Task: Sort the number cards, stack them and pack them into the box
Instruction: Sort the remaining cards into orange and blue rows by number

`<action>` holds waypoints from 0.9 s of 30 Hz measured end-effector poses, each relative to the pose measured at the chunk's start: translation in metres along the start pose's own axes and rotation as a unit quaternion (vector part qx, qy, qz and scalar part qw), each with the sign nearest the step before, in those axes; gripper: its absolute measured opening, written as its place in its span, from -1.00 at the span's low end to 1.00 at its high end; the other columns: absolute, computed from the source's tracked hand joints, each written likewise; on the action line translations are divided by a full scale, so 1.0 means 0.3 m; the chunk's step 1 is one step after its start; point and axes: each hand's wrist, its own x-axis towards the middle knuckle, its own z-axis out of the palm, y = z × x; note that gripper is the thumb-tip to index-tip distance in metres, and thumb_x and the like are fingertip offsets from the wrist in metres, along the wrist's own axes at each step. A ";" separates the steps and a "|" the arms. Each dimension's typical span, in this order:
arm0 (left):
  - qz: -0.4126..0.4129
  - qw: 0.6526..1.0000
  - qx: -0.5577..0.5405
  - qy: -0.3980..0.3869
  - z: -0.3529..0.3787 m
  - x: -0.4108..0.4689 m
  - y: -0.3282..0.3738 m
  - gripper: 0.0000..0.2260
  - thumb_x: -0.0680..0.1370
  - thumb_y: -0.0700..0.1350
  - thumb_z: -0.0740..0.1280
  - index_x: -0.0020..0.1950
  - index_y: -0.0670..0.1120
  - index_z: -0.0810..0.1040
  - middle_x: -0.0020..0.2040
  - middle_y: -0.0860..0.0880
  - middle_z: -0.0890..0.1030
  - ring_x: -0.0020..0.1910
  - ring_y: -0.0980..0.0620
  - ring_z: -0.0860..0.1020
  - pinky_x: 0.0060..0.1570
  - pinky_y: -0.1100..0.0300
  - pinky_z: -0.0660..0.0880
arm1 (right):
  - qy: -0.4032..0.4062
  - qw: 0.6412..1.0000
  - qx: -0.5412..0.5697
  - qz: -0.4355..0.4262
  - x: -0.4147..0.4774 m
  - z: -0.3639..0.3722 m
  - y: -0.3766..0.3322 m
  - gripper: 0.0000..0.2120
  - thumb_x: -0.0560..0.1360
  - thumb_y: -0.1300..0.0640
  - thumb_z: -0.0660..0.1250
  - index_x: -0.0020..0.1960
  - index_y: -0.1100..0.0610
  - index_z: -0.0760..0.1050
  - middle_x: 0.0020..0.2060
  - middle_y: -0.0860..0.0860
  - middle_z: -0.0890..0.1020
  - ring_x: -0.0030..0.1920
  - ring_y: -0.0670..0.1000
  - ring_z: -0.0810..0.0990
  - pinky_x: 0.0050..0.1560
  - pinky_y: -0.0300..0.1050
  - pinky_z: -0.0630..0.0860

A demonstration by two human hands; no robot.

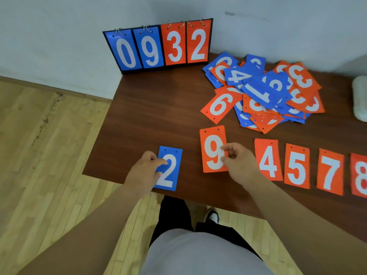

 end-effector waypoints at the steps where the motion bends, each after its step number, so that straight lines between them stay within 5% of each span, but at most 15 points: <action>1: -0.010 1.000 0.023 0.016 0.004 -0.006 0.010 -0.64 0.61 -0.10 0.38 0.39 0.12 0.51 0.30 0.06 0.32 0.12 0.03 0.50 0.12 0.13 0.53 | 0.000 1.000 0.000 -0.005 -0.012 -0.023 0.019 -0.74 0.59 0.14 0.39 0.18 -0.17 0.51 0.17 -0.08 0.57 0.15 -0.02 0.59 -0.11 -0.23 0.59; 4: -0.022 0.998 0.005 0.063 0.016 -0.038 0.091 -0.64 0.59 -0.07 0.41 0.38 0.12 0.52 0.35 0.04 0.34 0.27 -0.02 0.44 0.22 0.06 0.50 | 0.000 1.000 0.011 -0.022 -0.061 -0.087 0.060 -0.73 0.58 0.13 0.41 0.20 -0.16 0.50 0.18 -0.09 0.57 0.17 -0.03 0.58 -0.12 -0.28 0.58; 8: -0.008 0.977 -0.201 0.076 0.005 -0.079 0.316 -0.63 0.60 0.00 0.41 0.40 0.19 0.49 0.32 0.10 0.41 0.18 0.10 0.51 0.20 0.18 0.47 | 0.008 0.999 0.032 -0.039 -0.118 -0.151 0.095 -0.71 0.56 0.15 0.43 0.23 -0.10 0.53 0.13 -0.10 0.58 0.13 -0.05 0.57 -0.13 -0.33 0.54; 12: 0.002 0.942 -0.331 0.053 -0.005 -0.061 0.545 -0.65 0.61 0.00 0.40 0.38 0.23 0.49 0.24 0.19 0.51 0.09 0.25 0.53 -0.03 0.37 0.45 | 0.015 0.997 0.066 -0.029 -0.148 -0.192 0.110 -0.70 0.55 0.17 0.45 0.20 -0.12 0.55 0.06 -0.13 0.60 0.09 -0.06 0.59 0.04 -0.09 0.65; 15: 0.021 0.925 -0.380 0.016 -0.009 -0.008 0.661 -0.67 0.59 -0.05 0.44 0.33 0.19 0.53 0.19 0.15 0.61 0.09 0.21 0.58 0.00 0.32 0.52 | 0.028 0.995 0.094 -0.009 -0.159 -0.234 0.114 -0.71 0.54 0.18 0.46 0.14 -0.16 0.55 0.04 -0.14 0.62 0.07 -0.06 0.61 0.08 -0.03 0.66; 20: 0.067 0.935 -0.344 -0.047 0.005 0.113 0.826 -0.68 0.55 -0.15 0.47 0.25 0.14 0.57 0.05 0.09 0.64 0.02 0.11 0.61 0.04 0.21 0.59 | 0.108 0.987 0.118 0.003 -0.186 -0.351 0.163 -0.72 0.53 0.23 0.45 0.08 -0.14 0.57 -0.07 -0.18 0.61 -0.13 -0.12 0.61 -0.18 -0.26 0.57; 27: 0.184 0.945 -0.246 -0.111 0.102 0.211 1.159 -0.64 0.49 -0.21 0.48 0.14 0.19 0.57 -0.07 0.06 0.62 -0.12 0.08 0.60 -0.14 0.26 0.51 | 0.214 0.963 0.143 0.080 -0.255 -0.589 0.366 -0.80 0.55 0.12 0.43 0.14 -0.07 0.63 -0.01 -0.20 0.65 -0.01 -0.15 0.62 0.02 -0.20 0.59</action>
